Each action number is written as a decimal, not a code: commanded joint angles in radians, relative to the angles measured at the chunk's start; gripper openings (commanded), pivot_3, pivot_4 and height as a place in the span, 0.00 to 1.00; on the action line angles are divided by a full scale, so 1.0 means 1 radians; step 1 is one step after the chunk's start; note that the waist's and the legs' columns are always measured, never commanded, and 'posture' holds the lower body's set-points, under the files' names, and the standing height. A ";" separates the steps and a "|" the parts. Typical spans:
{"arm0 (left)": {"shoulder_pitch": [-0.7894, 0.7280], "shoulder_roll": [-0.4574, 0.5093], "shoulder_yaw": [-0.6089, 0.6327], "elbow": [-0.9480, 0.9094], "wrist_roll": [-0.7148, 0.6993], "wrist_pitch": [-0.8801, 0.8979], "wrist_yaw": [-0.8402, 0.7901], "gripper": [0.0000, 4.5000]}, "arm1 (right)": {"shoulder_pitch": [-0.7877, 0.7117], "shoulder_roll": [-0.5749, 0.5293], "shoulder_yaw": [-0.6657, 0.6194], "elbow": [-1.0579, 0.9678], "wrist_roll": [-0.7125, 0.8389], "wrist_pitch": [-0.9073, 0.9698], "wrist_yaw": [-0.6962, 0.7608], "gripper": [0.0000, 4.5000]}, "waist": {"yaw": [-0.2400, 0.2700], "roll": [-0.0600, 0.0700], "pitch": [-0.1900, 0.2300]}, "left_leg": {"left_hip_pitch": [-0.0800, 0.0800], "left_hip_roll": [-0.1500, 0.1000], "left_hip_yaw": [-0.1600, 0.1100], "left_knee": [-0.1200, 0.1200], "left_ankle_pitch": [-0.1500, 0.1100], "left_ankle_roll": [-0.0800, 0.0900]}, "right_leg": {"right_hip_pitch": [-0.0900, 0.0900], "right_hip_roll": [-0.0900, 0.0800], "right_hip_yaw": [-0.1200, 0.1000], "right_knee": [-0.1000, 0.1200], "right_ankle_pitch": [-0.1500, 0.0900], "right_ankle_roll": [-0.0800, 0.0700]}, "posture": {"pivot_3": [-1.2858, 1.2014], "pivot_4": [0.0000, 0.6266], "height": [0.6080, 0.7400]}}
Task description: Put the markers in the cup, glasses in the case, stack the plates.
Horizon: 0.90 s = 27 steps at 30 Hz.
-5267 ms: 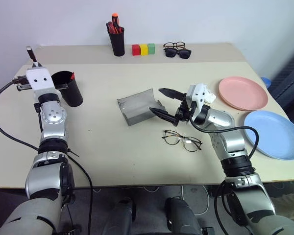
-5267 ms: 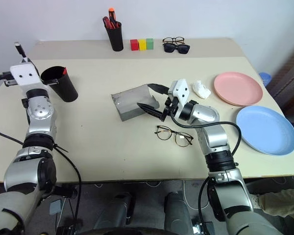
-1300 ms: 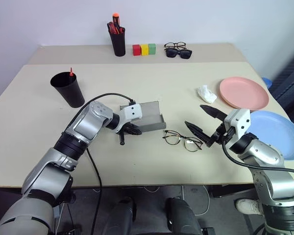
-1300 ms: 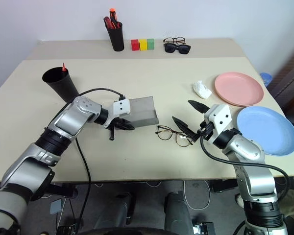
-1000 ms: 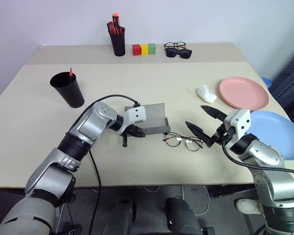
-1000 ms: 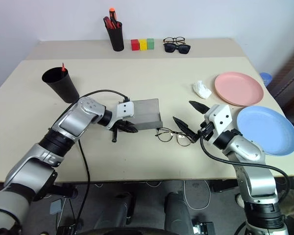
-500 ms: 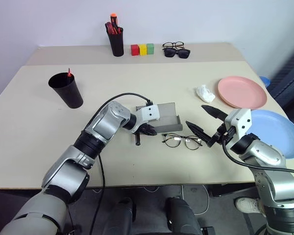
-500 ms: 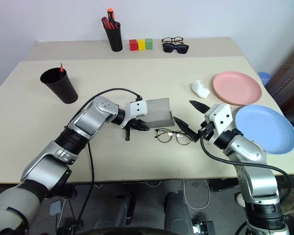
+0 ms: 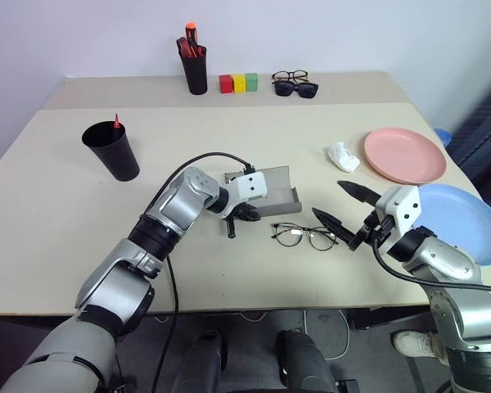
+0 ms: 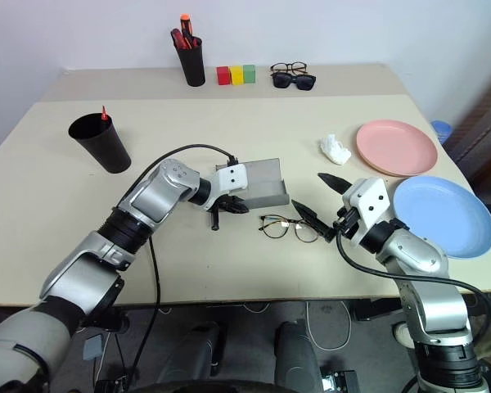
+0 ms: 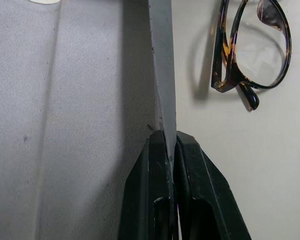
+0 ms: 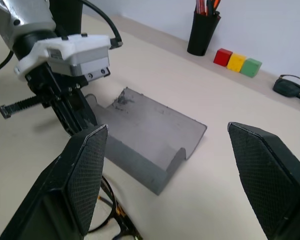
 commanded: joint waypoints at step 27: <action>0.064 0.154 0.176 -0.303 -0.141 0.176 -0.076 0.99 | -0.109 -0.120 0.044 0.131 -0.023 -0.036 0.198 0.87 | -0.001 0.000 0.000 | 0.000 0.000 0.000 0.000 0.000 0.000 | 0.000 0.000 0.000 0.000 0.000 0.000 | 0.52 0.24 1.00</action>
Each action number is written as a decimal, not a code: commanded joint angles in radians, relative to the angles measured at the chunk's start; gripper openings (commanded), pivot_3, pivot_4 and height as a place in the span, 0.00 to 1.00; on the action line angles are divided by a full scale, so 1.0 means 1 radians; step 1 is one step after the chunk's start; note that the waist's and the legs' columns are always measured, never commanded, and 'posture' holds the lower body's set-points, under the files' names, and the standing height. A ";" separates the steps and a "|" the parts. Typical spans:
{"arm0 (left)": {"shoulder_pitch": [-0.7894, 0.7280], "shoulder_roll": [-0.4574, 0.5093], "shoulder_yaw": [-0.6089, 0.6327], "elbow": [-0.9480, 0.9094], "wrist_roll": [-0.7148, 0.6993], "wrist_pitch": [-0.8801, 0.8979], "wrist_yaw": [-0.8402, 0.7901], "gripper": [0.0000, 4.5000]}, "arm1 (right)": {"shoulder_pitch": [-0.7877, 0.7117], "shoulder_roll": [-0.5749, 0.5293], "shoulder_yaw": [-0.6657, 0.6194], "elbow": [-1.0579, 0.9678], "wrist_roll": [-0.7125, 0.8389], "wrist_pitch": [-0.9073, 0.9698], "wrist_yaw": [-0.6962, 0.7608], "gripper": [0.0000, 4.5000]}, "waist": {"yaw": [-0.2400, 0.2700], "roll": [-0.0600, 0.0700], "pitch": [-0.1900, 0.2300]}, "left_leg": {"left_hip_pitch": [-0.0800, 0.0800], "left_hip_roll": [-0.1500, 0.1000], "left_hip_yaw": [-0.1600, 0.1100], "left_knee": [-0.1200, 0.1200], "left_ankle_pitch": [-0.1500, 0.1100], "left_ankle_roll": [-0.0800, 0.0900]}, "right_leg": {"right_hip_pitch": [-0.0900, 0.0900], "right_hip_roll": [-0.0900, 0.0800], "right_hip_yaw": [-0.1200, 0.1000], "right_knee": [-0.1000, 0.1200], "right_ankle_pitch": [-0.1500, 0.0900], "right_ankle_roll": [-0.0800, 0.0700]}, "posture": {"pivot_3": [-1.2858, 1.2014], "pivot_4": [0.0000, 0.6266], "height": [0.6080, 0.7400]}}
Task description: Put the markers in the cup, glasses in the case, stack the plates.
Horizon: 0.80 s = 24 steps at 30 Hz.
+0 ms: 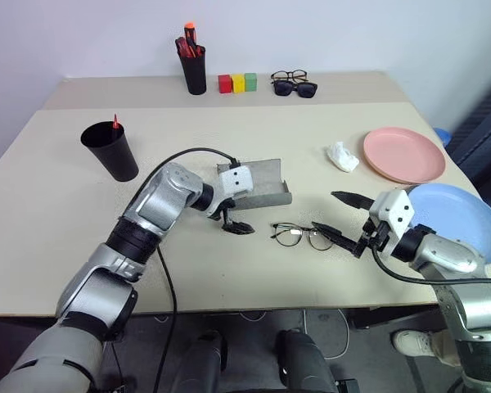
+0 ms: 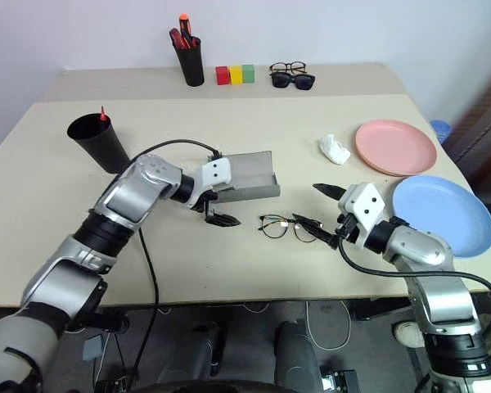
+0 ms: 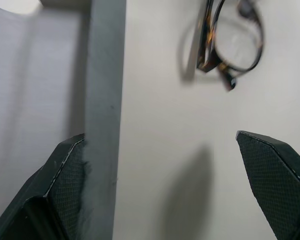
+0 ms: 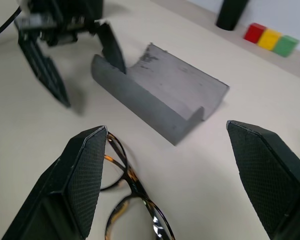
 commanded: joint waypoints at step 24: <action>0.426 0.259 0.335 -0.246 -0.347 -0.294 -0.168 0.99 | -0.333 -0.053 0.248 0.417 -0.133 -0.063 0.338 0.87 | -0.001 0.000 0.000 | 0.000 0.000 0.001 -0.001 0.000 0.000 | -0.001 0.000 0.000 0.000 0.001 -0.008 | 0.52 0.24 1.00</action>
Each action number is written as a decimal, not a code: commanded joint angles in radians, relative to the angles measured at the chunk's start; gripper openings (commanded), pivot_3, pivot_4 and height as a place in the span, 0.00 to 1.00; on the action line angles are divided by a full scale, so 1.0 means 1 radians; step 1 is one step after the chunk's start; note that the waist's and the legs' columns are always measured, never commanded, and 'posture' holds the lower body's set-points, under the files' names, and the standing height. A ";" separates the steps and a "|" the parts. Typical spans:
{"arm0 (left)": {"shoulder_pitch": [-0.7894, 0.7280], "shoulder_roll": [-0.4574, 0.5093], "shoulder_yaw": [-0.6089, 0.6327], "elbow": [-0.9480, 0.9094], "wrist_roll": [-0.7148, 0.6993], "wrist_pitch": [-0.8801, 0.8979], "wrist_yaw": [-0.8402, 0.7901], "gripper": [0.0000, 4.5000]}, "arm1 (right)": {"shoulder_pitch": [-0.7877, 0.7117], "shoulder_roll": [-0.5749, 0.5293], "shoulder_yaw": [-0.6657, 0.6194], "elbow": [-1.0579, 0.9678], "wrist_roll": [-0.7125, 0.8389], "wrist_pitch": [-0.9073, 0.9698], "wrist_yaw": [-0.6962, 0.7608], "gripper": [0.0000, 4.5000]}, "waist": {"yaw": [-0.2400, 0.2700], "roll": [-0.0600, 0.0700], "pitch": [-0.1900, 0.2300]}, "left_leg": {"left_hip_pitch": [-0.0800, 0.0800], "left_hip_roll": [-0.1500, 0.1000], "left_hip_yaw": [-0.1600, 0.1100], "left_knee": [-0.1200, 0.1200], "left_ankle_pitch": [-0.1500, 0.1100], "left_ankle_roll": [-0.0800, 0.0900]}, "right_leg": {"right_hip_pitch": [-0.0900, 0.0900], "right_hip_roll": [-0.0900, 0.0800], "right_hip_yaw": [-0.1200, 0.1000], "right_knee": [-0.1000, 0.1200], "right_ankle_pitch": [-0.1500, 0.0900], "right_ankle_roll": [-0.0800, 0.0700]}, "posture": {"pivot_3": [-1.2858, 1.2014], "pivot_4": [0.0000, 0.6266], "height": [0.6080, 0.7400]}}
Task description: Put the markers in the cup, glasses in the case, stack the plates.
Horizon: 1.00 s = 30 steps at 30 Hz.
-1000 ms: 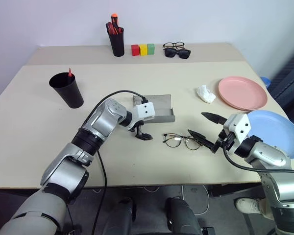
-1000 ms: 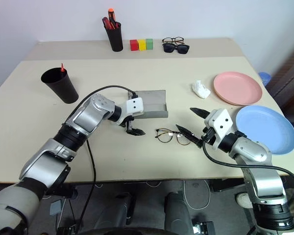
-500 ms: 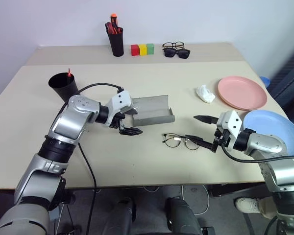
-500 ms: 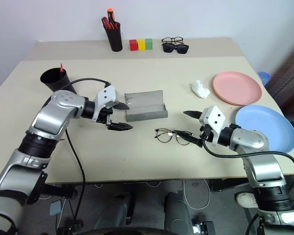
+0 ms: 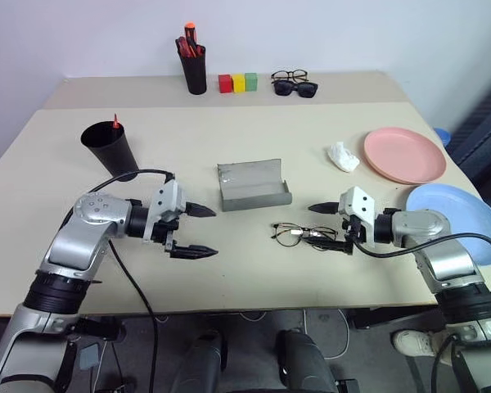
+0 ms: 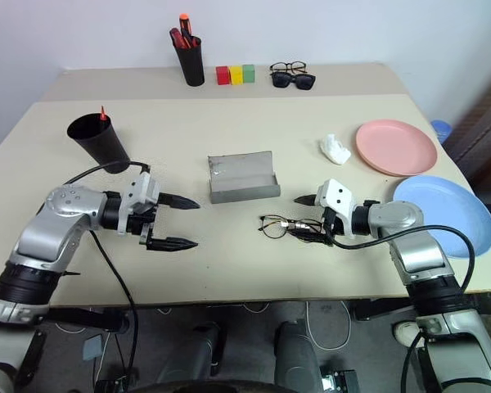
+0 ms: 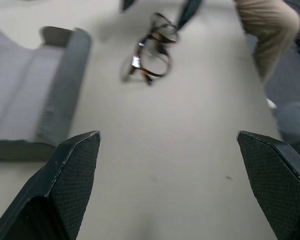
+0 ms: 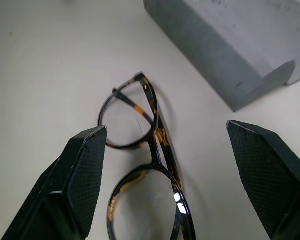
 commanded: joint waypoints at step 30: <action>0.063 0.045 0.091 -0.094 -0.080 0.009 0.152 1.00 | -0.008 -0.005 0.012 0.015 -0.012 0.053 0.075 0.01 | 0.000 -0.003 -0.002 | 0.007 0.002 0.001 0.000 0.000 0.000 | 0.007 0.000 0.000 -0.001 -0.002 0.001 | 0.52 0.24 1.00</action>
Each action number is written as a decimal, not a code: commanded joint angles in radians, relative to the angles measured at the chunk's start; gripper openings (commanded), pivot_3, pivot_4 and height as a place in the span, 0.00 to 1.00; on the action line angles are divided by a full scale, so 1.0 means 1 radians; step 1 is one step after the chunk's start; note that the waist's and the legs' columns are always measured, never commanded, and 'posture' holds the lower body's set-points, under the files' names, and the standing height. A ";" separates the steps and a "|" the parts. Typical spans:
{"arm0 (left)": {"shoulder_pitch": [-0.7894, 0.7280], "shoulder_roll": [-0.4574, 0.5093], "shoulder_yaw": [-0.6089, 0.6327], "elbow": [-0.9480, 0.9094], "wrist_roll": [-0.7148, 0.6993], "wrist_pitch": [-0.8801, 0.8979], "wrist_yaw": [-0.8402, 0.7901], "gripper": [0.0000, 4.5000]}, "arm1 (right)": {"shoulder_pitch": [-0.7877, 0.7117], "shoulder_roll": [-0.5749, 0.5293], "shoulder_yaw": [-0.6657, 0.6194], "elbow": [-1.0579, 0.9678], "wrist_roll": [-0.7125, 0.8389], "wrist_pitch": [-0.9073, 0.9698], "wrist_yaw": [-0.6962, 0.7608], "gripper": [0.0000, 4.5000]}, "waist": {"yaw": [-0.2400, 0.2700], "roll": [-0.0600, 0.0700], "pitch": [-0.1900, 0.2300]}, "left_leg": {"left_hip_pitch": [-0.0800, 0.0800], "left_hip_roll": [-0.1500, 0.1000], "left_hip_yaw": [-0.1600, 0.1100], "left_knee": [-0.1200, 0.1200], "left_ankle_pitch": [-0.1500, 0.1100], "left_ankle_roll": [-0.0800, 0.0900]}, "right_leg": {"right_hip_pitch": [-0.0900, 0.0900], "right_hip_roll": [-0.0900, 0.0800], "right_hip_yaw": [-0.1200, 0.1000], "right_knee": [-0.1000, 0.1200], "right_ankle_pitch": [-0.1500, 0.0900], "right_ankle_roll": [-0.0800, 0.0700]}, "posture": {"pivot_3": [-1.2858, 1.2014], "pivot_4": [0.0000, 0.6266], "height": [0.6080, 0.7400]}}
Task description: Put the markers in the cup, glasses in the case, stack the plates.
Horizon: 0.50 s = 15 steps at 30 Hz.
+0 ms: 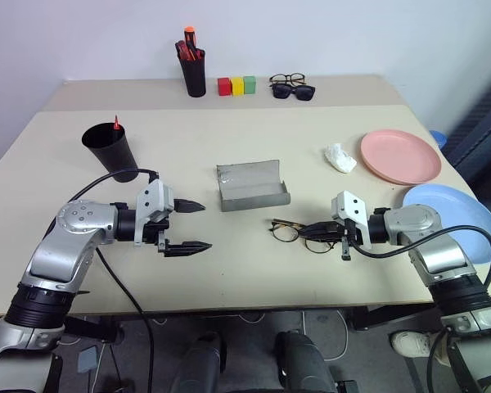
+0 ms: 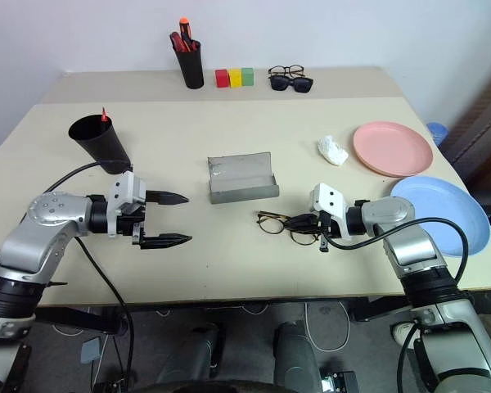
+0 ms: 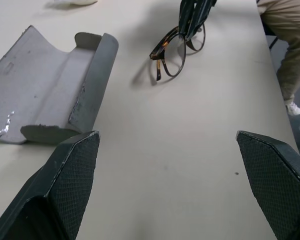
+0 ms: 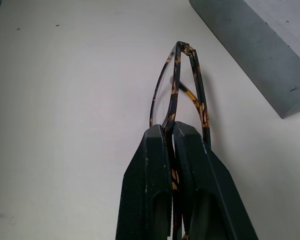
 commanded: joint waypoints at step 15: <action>0.044 0.001 0.091 0.016 -0.007 -0.066 0.069 1.00 | -0.348 0.257 -0.046 0.270 -0.016 -0.281 -0.160 0.01 | 0.000 0.003 0.002 | -0.005 0.000 0.001 -0.002 0.000 0.000 | -0.008 0.001 0.001 0.001 0.003 -0.003 | 0.52 0.24 1.00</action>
